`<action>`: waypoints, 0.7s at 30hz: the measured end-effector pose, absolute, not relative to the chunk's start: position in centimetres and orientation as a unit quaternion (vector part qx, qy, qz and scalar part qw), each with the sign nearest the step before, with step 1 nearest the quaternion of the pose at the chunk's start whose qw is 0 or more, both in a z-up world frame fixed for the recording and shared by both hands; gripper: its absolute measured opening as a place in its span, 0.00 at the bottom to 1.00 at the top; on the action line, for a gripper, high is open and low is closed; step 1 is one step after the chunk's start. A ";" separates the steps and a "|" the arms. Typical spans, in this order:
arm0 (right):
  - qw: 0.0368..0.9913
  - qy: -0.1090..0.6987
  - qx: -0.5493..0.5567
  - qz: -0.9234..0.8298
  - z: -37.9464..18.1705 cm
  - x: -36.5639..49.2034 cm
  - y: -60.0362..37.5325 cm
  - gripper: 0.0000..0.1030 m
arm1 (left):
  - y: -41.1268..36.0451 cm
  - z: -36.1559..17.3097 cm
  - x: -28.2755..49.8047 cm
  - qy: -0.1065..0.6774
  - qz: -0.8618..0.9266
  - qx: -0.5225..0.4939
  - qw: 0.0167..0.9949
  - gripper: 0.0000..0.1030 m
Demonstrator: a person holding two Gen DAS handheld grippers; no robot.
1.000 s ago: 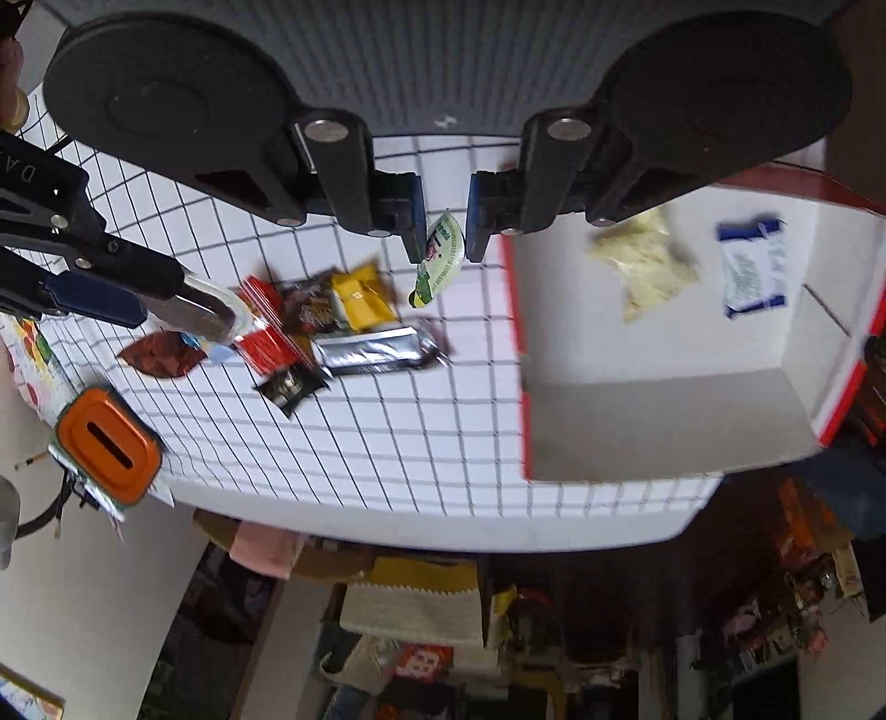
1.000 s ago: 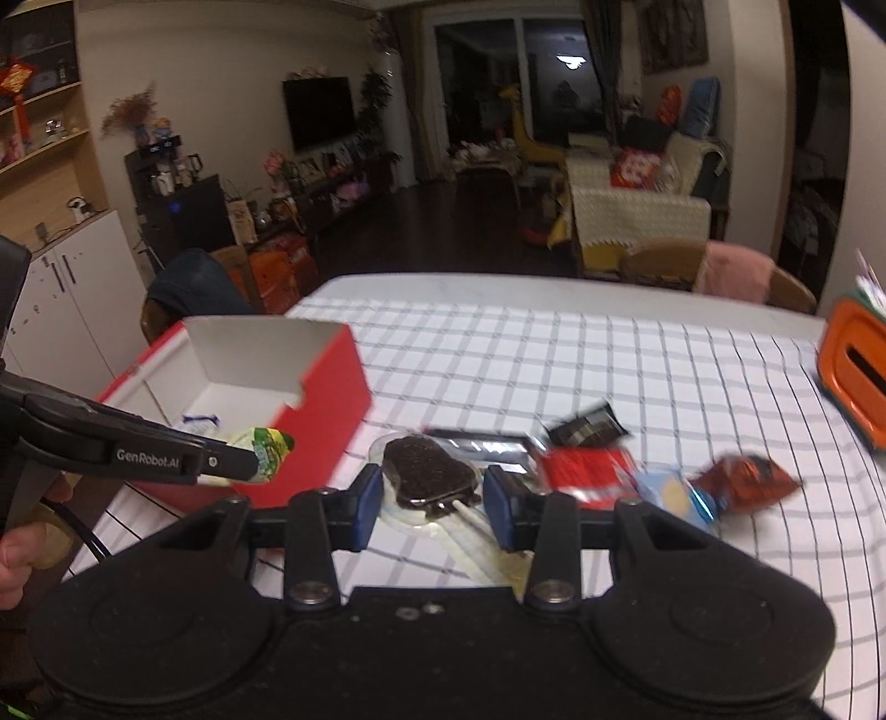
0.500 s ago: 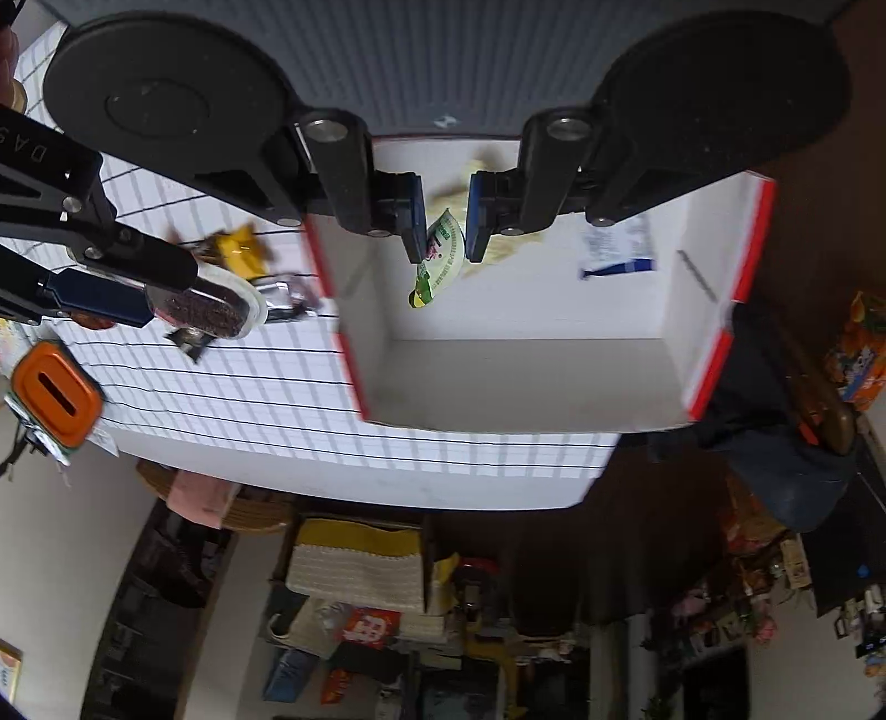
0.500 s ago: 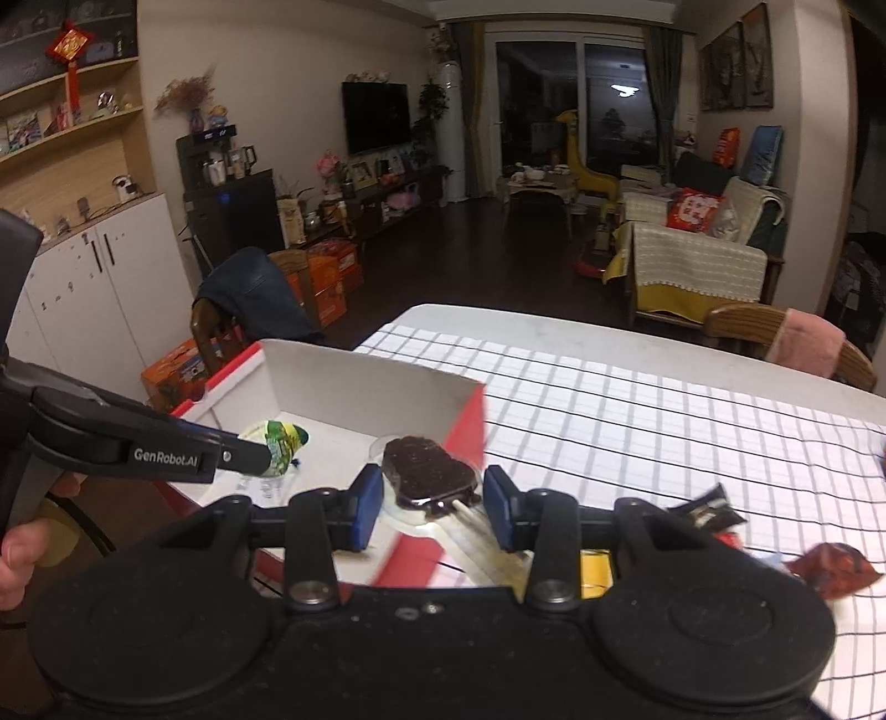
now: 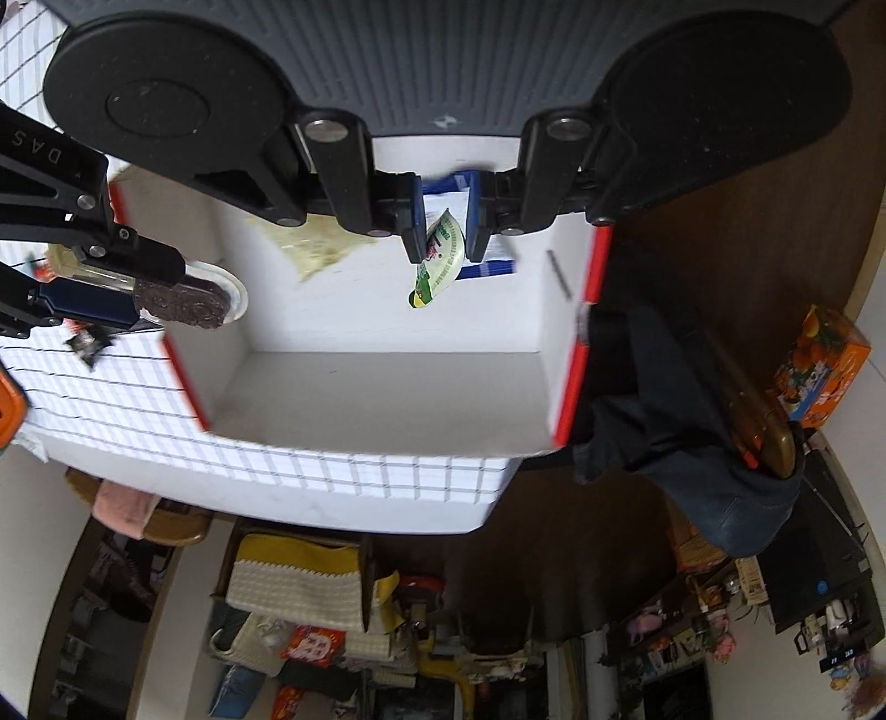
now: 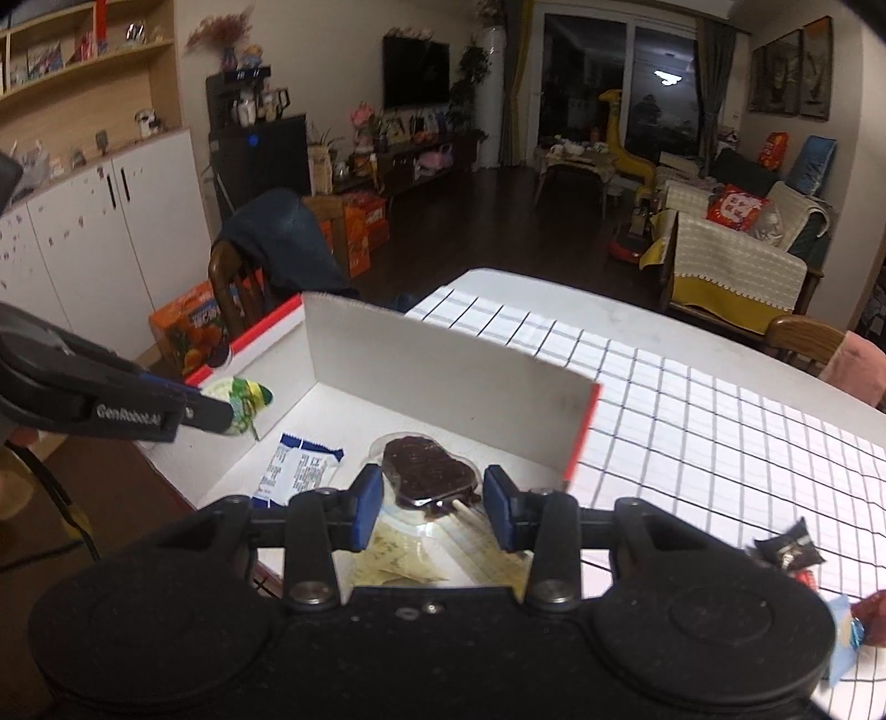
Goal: Organize snacks
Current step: 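Carry the cup and lollipop into the red box and open both tools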
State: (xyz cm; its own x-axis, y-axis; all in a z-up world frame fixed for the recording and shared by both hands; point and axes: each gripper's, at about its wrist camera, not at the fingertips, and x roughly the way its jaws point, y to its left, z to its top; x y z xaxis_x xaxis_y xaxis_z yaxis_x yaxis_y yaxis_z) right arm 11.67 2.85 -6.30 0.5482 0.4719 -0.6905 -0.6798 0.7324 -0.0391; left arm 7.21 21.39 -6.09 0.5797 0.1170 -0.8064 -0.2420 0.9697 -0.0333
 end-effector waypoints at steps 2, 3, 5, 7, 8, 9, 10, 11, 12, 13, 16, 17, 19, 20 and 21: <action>0.862 0.347 -0.161 0.333 -7.1 12.0 3.9 0.38 | 22.2 -6.7 7.7 0.454 0.103 -0.067 0.882 0.14; 0.860 0.349 -0.167 0.333 -7.5 12.2 4.3 0.38 | 22.6 -7.0 7.9 0.457 0.105 -0.066 0.881 0.14; 0.856 0.354 -0.177 0.333 -8.2 12.6 5.0 0.38 | 23.3 -7.6 8.5 0.468 0.101 -0.071 0.875 0.14; 0.852 0.359 -0.184 0.335 -9.1 13.0 6.0 0.38 | 23.8 -8.2 9.1 0.478 0.098 -0.072 0.870 0.14; 0.850 0.362 -0.186 0.335 -9.4 13.2 6.4 0.38 | 23.9 -8.6 9.3 0.481 0.099 -0.067 0.869 0.14; 0.847 0.366 -0.188 0.335 -9.7 13.4 6.7 0.38 | 24.0 -8.9 9.6 0.485 0.099 -0.062 0.867 0.14; 0.844 0.372 -0.191 0.336 -10.1 13.6 7.2 0.38 | 24.0 -9.3 9.8 0.489 0.097 -0.060 0.865 0.14; 0.842 0.375 -0.194 0.335 -10.5 13.7 7.5 0.38 | 24.0 -9.6 9.9 0.493 0.096 -0.057 0.863 0.14; 0.840 0.378 -0.197 0.336 -10.8 13.8 7.7 0.38 | 23.9 -9.9 10.1 0.496 0.095 -0.051 0.861 0.14; 0.838 0.381 -0.198 0.337 -11.1 13.9 7.9 0.38 | 23.8 -10.2 10.3 0.499 0.094 -0.046 0.860 0.14; 0.832 0.391 -0.202 0.337 -11.8 14.0 8.4 0.38 | 23.6 -11.0 10.7 0.512 0.088 -0.038 0.853 0.14; 0.830 0.395 -0.202 0.337 -12.0 14.0 8.5 0.38 | 23.6 -11.3 10.9 0.518 0.087 -0.035 0.850 0.14; 0.827 0.403 -0.203 0.336 -12.4 14.0 8.4 0.38 | 23.2 -11.9 11.2 0.532 0.085 -0.023 0.842 0.14; 0.825 0.406 -0.204 0.337 -12.6 14.0 8.3 0.38 | 23.1 -12.1 11.3 0.537 0.085 -0.019 0.839 0.14; 0.823 0.409 -0.205 0.338 -12.8 14.1 8.4 0.38 | 23.0 -12.4 11.4 0.542 0.083 -0.017 0.836 0.14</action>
